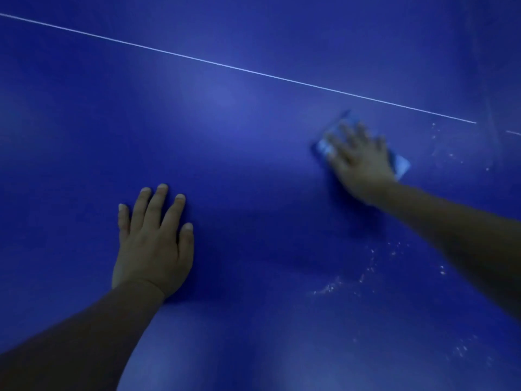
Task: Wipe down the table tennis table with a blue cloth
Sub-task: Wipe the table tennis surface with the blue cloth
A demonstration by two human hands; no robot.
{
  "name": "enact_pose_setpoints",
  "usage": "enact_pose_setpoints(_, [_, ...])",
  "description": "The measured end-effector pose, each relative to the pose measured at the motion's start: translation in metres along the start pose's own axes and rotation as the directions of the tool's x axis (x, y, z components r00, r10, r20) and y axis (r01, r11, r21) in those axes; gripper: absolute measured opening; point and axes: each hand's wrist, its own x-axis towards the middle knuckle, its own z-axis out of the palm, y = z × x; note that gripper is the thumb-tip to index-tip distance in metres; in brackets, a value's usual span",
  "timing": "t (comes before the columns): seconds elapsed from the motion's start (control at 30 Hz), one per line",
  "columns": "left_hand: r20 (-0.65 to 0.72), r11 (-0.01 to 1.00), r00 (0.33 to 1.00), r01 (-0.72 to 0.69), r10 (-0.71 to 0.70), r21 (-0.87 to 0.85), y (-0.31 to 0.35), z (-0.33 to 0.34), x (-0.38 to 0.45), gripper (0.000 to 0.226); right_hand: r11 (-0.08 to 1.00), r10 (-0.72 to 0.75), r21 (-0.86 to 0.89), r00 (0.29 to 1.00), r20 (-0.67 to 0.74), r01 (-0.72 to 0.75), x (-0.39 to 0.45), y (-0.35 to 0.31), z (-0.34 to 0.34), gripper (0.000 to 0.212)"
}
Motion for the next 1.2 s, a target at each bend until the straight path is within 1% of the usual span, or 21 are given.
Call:
enact_pose_setpoints(0.07, [-0.006, 1.0, 1.0, -0.008, 0.008, -0.005, -0.001, 0.0, -0.001, 0.067, 0.969, 0.241, 0.051, 0.97, -0.012, -0.24, 0.006, 0.016, -0.006, 0.053])
enact_pose_setpoints(0.13, [-0.01, 1.0, 1.0, -0.016, 0.016, -0.016, -0.002, 0.001, 0.0, 0.067, 0.976, 0.218, 0.015, 0.976, -0.02, -0.218, -0.025, -0.002, 0.0, 0.055])
enact_pose_setpoints(0.2, [-0.014, 1.0, 1.0, -0.022, 0.022, -0.015, -0.005, 0.002, 0.0, 0.067, 0.998, 0.046, -0.045, 0.999, -0.025, -0.047, -0.088, -0.042, 0.015, 0.058])
enact_pose_setpoints(0.27, [-0.02, 1.0, 1.0, -0.024, 0.024, -0.02, -0.008, 0.004, -0.001, 0.068, 0.971, -0.239, -0.024, 0.971, -0.002, 0.239, -0.178, -0.091, 0.034, 0.051])
enact_pose_setpoints(0.33, [-0.015, 0.999, 1.0, -0.02, 0.019, -0.032, -0.01, 0.005, 0.0, 0.069, 0.855, -0.519, -0.004, 0.854, 0.043, 0.519, -0.244, -0.117, 0.045, 0.047])
enact_pose_setpoints(0.4, [0.015, 0.997, 1.0, -0.019, 0.021, -0.079, -0.009, 0.001, 0.002, 0.07, 0.774, -0.629, -0.002, 0.769, 0.117, 0.633, -0.241, -0.11, 0.04, 0.046])
enact_pose_setpoints(0.43, [0.033, 0.993, 0.999, -0.017, 0.021, -0.115, -0.01, -0.003, 0.002, 0.071, 0.795, -0.6, -0.04, 0.794, 0.092, 0.605, -0.22, -0.103, 0.035, 0.047])
enact_pose_setpoints(0.47, [0.046, 0.987, 0.999, -0.009, 0.016, -0.16, -0.011, -0.008, 0.0, 0.072, 0.873, -0.482, -0.055, 0.875, 0.05, 0.485, -0.192, -0.096, 0.028, 0.049])
enact_pose_setpoints(0.53, [0.013, 0.97, 1.0, 0.019, -0.016, -0.241, -0.016, -0.018, -0.018, 0.072, 0.999, -0.041, -0.006, 0.999, 0.013, 0.041, -0.14, -0.078, 0.016, 0.052])
enact_pose_setpoints(0.6, [-0.042, 0.971, 0.999, 0.014, -0.025, -0.237, -0.022, -0.023, -0.059, 0.068, 0.953, 0.287, 0.101, 0.958, -0.001, -0.285, -0.115, -0.074, 0.013, 0.052])
enact_pose_setpoints(0.63, [-0.056, 0.977, 0.998, -0.014, 0.002, -0.215, -0.024, -0.023, -0.085, 0.065, 0.943, 0.314, 0.118, 0.949, -0.001, -0.312, -0.118, -0.085, 0.017, 0.052])
enact_pose_setpoints(0.67, [-0.06, 0.98, 0.997, -0.05, 0.039, -0.192, -0.026, -0.021, -0.112, 0.063, 0.963, 0.257, 0.093, 0.966, -0.034, -0.253, -0.13, -0.103, 0.024, 0.052])
enact_pose_setpoints(0.73, [-0.047, 0.985, 0.995, -0.093, 0.087, -0.144, -0.033, -0.014, -0.163, 0.059, 0.999, -0.032, 0.028, 0.998, -0.062, 0.034, -0.182, -0.15, 0.04, 0.052])
enact_pose_setpoints(0.77, [-0.033, 0.988, 0.996, -0.091, 0.087, -0.125, -0.038, -0.011, -0.185, 0.058, 0.976, -0.215, 0.02, 0.976, -0.036, 0.216, -0.221, -0.172, 0.048, 0.051])
enact_pose_setpoints(0.83, [0.002, 0.993, 0.997, -0.081, 0.081, -0.086, -0.049, -0.006, -0.222, 0.058, 0.859, -0.511, 0.013, 0.859, 0.016, 0.511, -0.289, -0.192, 0.06, 0.048])
enact_pose_setpoints(0.9, [0.059, 0.995, 0.994, -0.085, 0.087, -0.047, -0.058, -0.004, -0.248, 0.06, 0.782, -0.623, 0.015, 0.78, 0.066, 0.623, -0.285, -0.17, 0.052, 0.046])
enact_pose_setpoints(0.97, [0.115, 0.995, 0.988, -0.102, 0.101, 0.004, -0.063, -0.001, -0.26, 0.064, 0.87, -0.487, -0.072, 0.873, 0.033, 0.488, -0.24, -0.136, 0.043, 0.053])
enact_pose_setpoints(1.03, [0.145, 0.993, 0.984, -0.113, 0.108, 0.029, -0.065, 0.0, -0.263, 0.066, 0.995, -0.089, -0.05, 0.996, 0.032, 0.091, -0.194, -0.098, 0.03, 0.059])
enact_pose_setpoints(1.1, [0.148, 0.992, 0.983, -0.119, 0.112, 0.037, -0.066, 0.001, -0.264, 0.065, 0.974, 0.216, 0.068, 0.976, 0.02, -0.217, -0.18, -0.086, 0.021, 0.062])
enact_pose_setpoints(1.17, [0.156, 0.993, 0.982, -0.116, 0.109, 0.032, -0.066, 0.001, -0.263, 0.066, 0.967, 0.248, 0.065, 0.968, -0.027, -0.246, -0.211, -0.106, 0.029, 0.059])
enact_pose_setpoints(1.2, [0.154, 0.993, 0.982, -0.112, 0.106, 0.03, -0.067, 0.001, -0.263, 0.067, 0.985, 0.17, 0.041, 0.985, -0.043, -0.168, -0.24, -0.119, 0.036, 0.057])
